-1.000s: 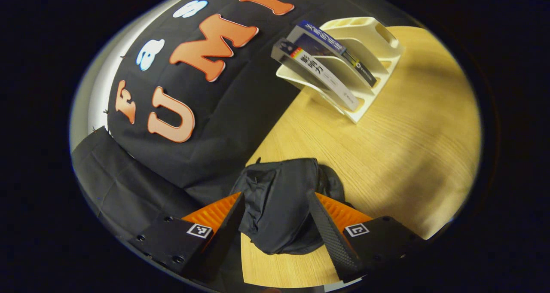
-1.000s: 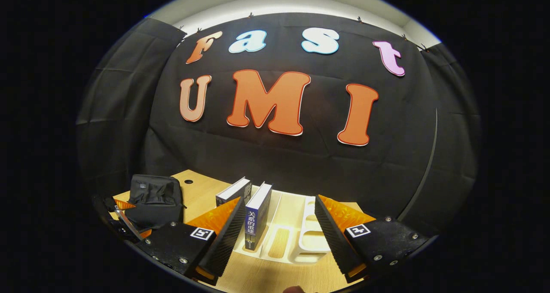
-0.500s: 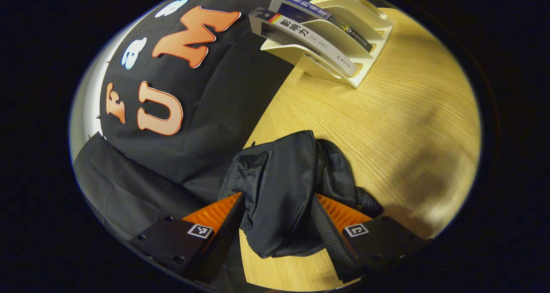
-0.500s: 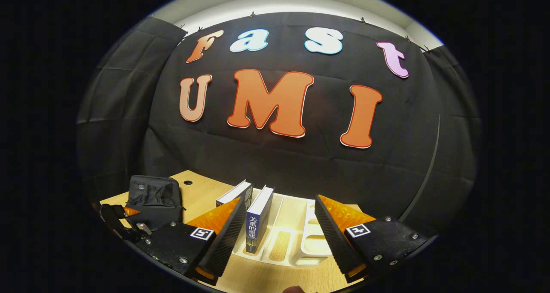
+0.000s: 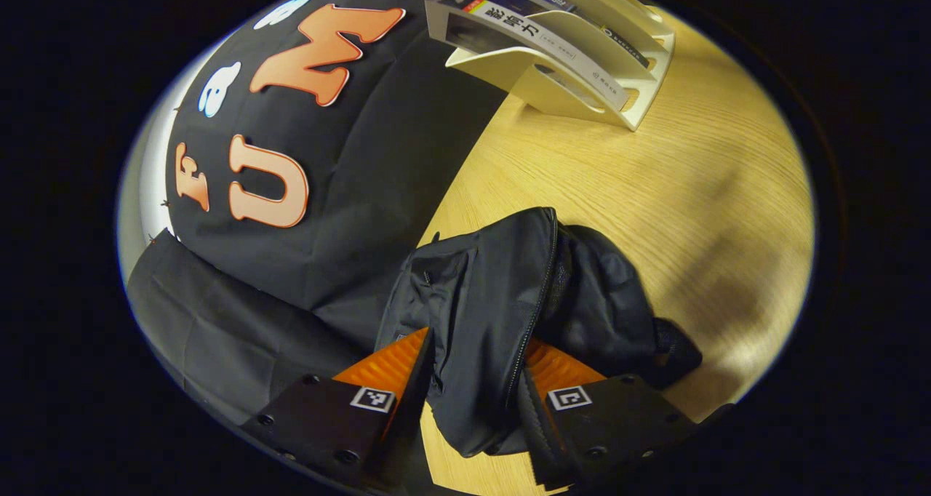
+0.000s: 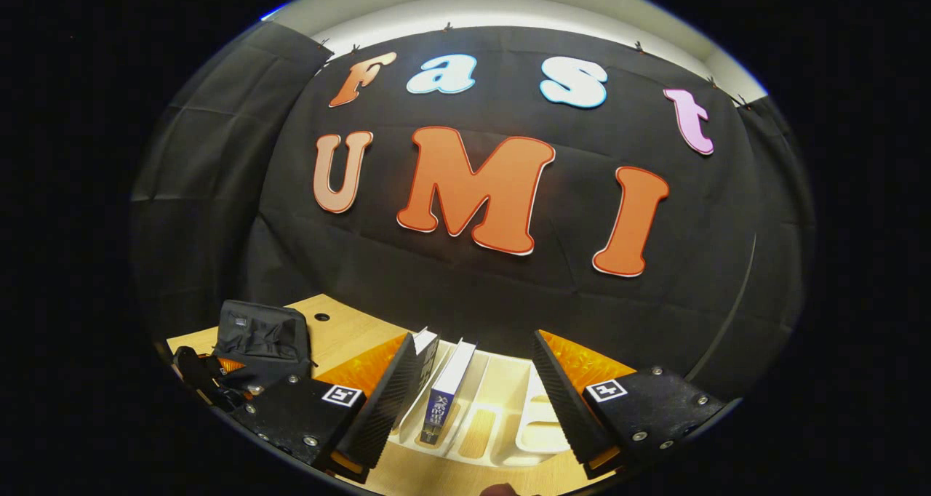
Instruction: Open the schoolbag, grab two books from the bookshelf and put them into the schoolbag.
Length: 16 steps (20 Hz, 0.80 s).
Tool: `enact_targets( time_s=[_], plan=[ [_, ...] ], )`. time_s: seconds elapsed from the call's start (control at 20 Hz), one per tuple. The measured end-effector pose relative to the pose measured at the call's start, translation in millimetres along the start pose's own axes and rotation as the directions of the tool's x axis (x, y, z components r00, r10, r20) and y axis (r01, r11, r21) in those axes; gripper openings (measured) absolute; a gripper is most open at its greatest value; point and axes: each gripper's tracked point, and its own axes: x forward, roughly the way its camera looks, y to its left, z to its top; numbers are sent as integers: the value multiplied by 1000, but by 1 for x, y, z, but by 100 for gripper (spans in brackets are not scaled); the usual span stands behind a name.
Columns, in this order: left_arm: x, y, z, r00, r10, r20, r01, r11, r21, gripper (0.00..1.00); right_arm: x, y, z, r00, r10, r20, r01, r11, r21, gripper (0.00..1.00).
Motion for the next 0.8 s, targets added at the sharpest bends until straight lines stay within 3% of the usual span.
enact_targets(
  time_s=[0.1, 0.15, 0.2, 0.25, 0.4, 0.55, 0.6, 0.8],
  plan=[
    [3, -3, 1, 999, -47, -10, 47, 999, -11, 47, 11, 7, 3, 1000, 10, -15, -10, 1000, 13, 95],
    [5, -5, 2, 996, -83, -15, 83, 996, -11, 33, 17, 13, 3, 999, 26, -38, -25, 1000, 19, 95],
    [5, -6, 3, 994, -113, -14, 112, 993, -23, 27, 24, 21, 0, 997, 55, -59, -52, 998, 36, 95],
    [4, -5, 3, 989, -148, -16, 148, 989, -32, 14, 28, 32, -3, 992, 93, -81, -88, 994, 62, 96],
    [3, 10, 7, 975, -221, 0, 221, 972, -76, 7, 46, 42, -13, 982, 112, -154, -101, 992, 76, 96],
    [1, 26, 8, 954, -300, 9, 298, 941, -158, 8, 60, 54, -21, 967, 118, -228, -103, 992, 75, 100],
    [3, 33, 11, 948, -318, 18, 316, 931, -180, 7, 66, 58, -23, 962, 120, -247, -104, 992, 74, 96],
    [-2, 59, 24, 918, -392, 58, 395, 898, -191, 7, 84, 71, -26, 944, 112, -309, -99, 993, 58, 96]
  ],
)
